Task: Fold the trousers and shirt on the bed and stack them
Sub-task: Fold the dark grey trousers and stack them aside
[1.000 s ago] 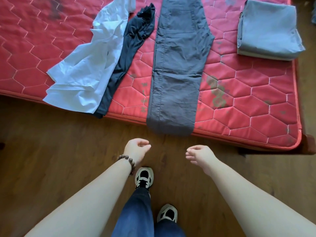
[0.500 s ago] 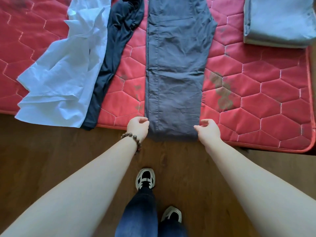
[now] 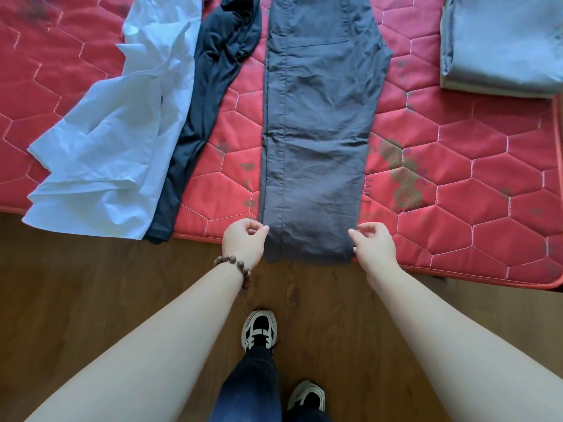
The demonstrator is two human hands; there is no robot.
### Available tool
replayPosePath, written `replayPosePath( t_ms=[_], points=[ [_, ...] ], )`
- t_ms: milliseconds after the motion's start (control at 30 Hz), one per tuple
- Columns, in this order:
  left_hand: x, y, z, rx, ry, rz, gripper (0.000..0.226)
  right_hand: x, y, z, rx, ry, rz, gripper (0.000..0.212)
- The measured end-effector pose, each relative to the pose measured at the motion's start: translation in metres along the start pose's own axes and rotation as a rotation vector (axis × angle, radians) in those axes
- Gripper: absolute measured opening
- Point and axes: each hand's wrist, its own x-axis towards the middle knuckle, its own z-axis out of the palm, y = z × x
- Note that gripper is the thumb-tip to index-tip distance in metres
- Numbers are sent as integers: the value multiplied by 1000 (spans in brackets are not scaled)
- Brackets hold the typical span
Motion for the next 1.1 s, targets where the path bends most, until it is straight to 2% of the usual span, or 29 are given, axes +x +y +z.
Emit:
replayPosePath(
  t_ms=[100, 233, 300, 333, 400, 567, 600, 700, 767, 867, 967, 1100],
  points=[
    [5, 1, -4, -9, -15, -2, 15, 1, -6, 3, 131, -78, 50, 25],
    [10, 3, -3, -20, -90, 24, 13, -3, -11, 7, 268, -144, -18, 18],
    [12, 4, -1, -5, -112, 44, 30, -5, -13, 8, 299, -138, -39, 14],
    [13, 5, -1, 14, -102, 47, 31, -5, -14, 9, 308, -138, -36, 11],
    [14, 6, -1, 19, -74, 34, 27, -5, -15, 9, 284, -158, -23, 1],
    [11, 5, -2, -32, -8, 38, 18, -1, -14, 8, 53, -153, 19, 34],
    [11, 4, -3, -49, -3, 35, 18, -1, -13, 7, 44, -140, 17, 32],
    [10, 1, -7, -93, 38, 14, 16, -4, -15, 5, 80, -76, 32, 10],
    [9, 0, -8, -62, 67, 17, 18, -6, -15, 4, 79, -59, 48, 5],
    [10, 1, -7, 52, -27, 47, 15, -3, -16, 3, 13, -96, 31, 6],
    [12, 3, -10, 125, -136, 77, 23, 1, -18, 2, -64, -89, 7, 11],
    [16, 10, -11, 161, -160, 101, 20, 6, -17, 0, -179, -74, 15, 18]
  ],
)
